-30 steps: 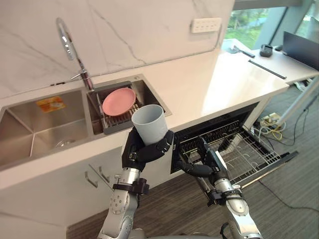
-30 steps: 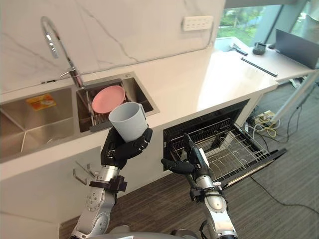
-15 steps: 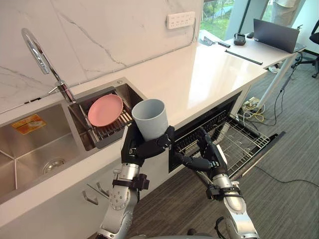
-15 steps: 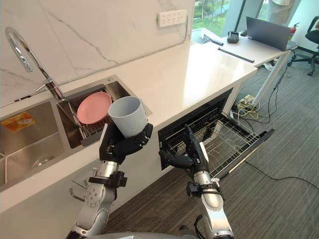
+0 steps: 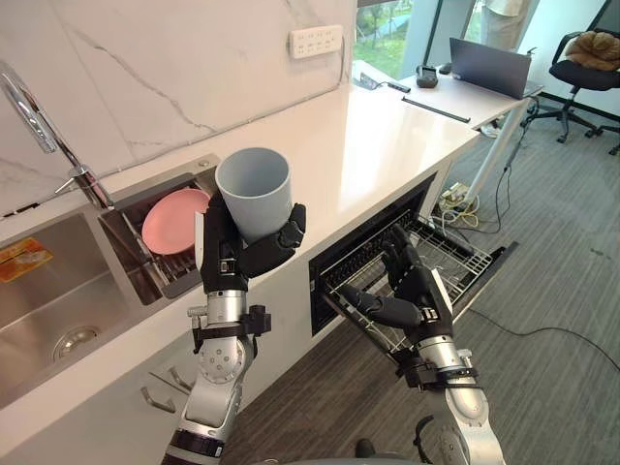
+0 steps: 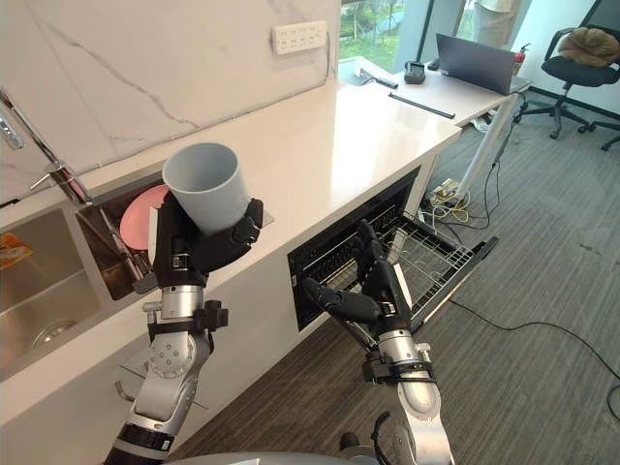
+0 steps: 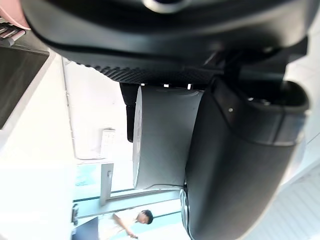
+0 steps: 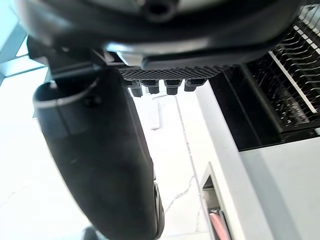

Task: Walk over to the sink, pick up the cup, carry it to the dishwasher, place the cup inside the dishwasher, then close the dishwasher door

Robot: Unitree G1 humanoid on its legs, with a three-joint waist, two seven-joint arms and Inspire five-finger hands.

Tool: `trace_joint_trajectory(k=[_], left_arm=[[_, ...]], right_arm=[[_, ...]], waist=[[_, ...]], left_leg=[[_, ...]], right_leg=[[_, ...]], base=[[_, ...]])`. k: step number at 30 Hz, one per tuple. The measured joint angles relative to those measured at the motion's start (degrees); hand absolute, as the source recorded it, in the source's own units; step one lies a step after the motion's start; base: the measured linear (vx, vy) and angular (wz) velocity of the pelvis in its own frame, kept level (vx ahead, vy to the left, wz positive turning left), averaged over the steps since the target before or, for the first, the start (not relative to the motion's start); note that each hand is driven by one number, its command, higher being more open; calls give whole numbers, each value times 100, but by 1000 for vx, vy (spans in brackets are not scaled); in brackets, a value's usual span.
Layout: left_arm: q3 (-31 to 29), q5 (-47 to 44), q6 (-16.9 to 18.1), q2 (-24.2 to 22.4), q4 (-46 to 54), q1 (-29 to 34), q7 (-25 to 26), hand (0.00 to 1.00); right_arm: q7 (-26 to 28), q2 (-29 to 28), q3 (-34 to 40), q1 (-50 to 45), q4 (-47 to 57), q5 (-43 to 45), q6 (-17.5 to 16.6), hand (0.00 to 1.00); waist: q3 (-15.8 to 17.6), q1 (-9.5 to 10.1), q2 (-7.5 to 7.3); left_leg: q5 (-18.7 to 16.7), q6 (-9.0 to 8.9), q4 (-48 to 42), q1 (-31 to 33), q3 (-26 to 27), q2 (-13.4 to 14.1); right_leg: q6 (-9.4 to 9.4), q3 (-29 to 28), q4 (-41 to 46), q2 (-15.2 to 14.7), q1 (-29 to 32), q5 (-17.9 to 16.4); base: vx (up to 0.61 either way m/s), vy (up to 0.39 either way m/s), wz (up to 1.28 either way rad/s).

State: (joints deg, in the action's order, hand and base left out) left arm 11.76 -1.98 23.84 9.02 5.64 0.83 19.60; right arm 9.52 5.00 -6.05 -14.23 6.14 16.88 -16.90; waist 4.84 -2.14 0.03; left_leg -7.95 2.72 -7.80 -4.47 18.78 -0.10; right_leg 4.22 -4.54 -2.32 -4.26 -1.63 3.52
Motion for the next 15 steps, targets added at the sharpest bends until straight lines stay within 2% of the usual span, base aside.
trace_joint_trajectory(k=[6, 15], left_arm=[[120, 476, -297, 0, -236, -3, 56, 0], [527, 784, -426, -41, -396, -14, -142, 0]], right_arm=[[370, 8, -168, 5, 339, 231, -100, 100], [375, 52, -460, 104, 623, 326, -128, 100]], waist=[[-8, -12, -4], [-201, -2, -31]], left_leg=[[0, 0, -16, 1, 15, 0], [3, 4, -17, 26, -122, -4]], right_leg=[[-36, -35, -61, -2, -7, 20], [-74, -34, -185, 0, -33, 69]], base=[[-29, -20, -4], [-5, -15, -1]])
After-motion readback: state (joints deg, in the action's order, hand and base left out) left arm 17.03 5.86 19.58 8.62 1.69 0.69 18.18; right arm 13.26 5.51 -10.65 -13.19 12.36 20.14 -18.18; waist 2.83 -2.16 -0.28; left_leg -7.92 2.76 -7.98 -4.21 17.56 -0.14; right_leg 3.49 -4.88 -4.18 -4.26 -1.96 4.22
